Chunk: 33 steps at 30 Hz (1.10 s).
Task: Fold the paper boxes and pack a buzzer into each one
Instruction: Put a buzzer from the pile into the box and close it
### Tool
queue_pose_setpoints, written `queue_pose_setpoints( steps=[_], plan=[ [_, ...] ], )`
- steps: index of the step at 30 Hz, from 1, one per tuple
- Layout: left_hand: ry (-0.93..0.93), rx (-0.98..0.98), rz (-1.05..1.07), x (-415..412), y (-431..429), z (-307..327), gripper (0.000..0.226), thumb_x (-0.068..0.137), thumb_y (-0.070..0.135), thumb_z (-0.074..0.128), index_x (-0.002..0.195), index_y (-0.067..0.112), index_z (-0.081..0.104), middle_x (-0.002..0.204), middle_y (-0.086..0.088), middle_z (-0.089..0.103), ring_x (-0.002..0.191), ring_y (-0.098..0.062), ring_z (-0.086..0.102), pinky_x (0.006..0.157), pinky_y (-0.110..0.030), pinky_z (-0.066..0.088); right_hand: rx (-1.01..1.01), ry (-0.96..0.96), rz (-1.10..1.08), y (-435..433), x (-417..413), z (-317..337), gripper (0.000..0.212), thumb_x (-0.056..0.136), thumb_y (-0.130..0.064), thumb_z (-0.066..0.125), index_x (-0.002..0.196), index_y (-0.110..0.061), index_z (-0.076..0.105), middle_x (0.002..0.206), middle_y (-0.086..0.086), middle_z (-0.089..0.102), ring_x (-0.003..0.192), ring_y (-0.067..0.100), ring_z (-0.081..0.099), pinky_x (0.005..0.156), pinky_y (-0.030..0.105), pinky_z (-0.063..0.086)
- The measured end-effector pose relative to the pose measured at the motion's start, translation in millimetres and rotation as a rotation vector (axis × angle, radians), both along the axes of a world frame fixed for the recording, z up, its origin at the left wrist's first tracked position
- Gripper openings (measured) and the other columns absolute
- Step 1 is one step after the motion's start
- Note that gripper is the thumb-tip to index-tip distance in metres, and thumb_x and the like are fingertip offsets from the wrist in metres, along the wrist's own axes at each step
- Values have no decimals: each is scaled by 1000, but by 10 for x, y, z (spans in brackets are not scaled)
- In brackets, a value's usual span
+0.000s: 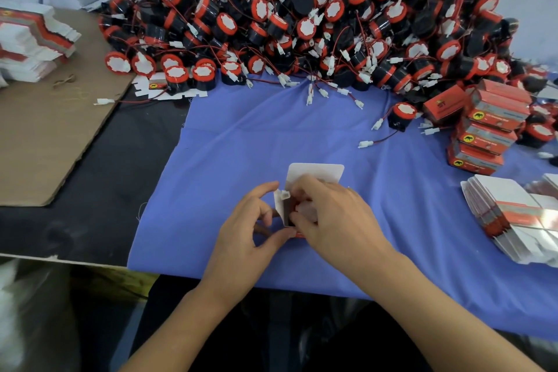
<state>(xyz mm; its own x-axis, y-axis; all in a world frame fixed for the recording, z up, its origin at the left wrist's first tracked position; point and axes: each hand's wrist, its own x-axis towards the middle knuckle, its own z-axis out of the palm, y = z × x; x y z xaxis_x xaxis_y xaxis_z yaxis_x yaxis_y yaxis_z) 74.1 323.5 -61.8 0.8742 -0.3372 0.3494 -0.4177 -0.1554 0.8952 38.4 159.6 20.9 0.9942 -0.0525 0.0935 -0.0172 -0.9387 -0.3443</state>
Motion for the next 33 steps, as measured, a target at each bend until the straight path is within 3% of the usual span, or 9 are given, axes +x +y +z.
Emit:
queue_pose_setpoints(
  steps=[4,7,9,13,17,20,24,29,33],
  plan=[
    [-11,-2,9,17,-8,-36,30,85,41,80,104,36,57,94,22,59,99,-8,65,79,-19,53,-49,-12,70,-23,-12,-30,13,94,-26,61,106,-27,65,104,-12,67,100,17,56,80,36,40],
    [-2,11,9,17,0,-44,41,85,46,79,118,49,56,90,18,57,89,-13,64,77,-18,52,-18,-34,76,-42,-25,-46,19,93,-24,62,111,-28,57,104,-15,66,97,16,55,80,38,43],
    [-5,18,10,18,1,-51,47,85,46,79,125,48,54,88,19,56,88,-10,64,76,-19,53,-34,-39,97,-46,-28,-59,21,92,-22,63,112,-28,59,104,-14,67,97,16,55,77,38,42],
    [-40,16,-1,22,-1,-41,41,86,44,78,117,53,54,88,18,57,92,-9,63,77,-18,53,-111,-31,154,-93,-15,-69,16,97,-21,57,106,-26,68,106,-10,67,96,22,56,72,37,39],
    [-26,6,2,24,-1,-48,30,85,44,77,104,53,56,104,19,61,95,-9,66,77,-15,52,-239,26,250,-134,-40,-56,29,102,-32,42,115,-32,68,120,-13,60,110,19,55,80,36,43],
    [27,0,-1,25,-3,-56,48,84,45,75,126,54,54,95,19,58,86,-12,66,76,-18,54,-183,67,226,-125,-9,-14,35,101,-42,37,103,-33,71,117,-18,58,112,13,52,88,36,46],
    [57,-5,2,23,-5,-76,38,83,46,77,112,54,53,116,25,61,98,-16,69,81,-28,57,-42,109,125,-92,76,24,17,96,-40,57,98,-35,74,108,-16,60,106,9,52,84,32,47],
    [59,6,9,25,-6,-38,43,82,50,78,114,58,52,129,36,58,104,-9,70,82,-21,55,92,136,-22,-35,134,65,6,87,-39,73,87,-33,74,104,-15,63,98,11,58,74,31,47],
    [53,10,7,17,-15,-44,44,82,47,79,118,54,54,131,36,58,107,-6,68,81,-20,54,-81,176,77,-13,192,91,13,95,-38,63,93,-36,76,109,-11,59,105,15,54,71,31,41]
  ],
)
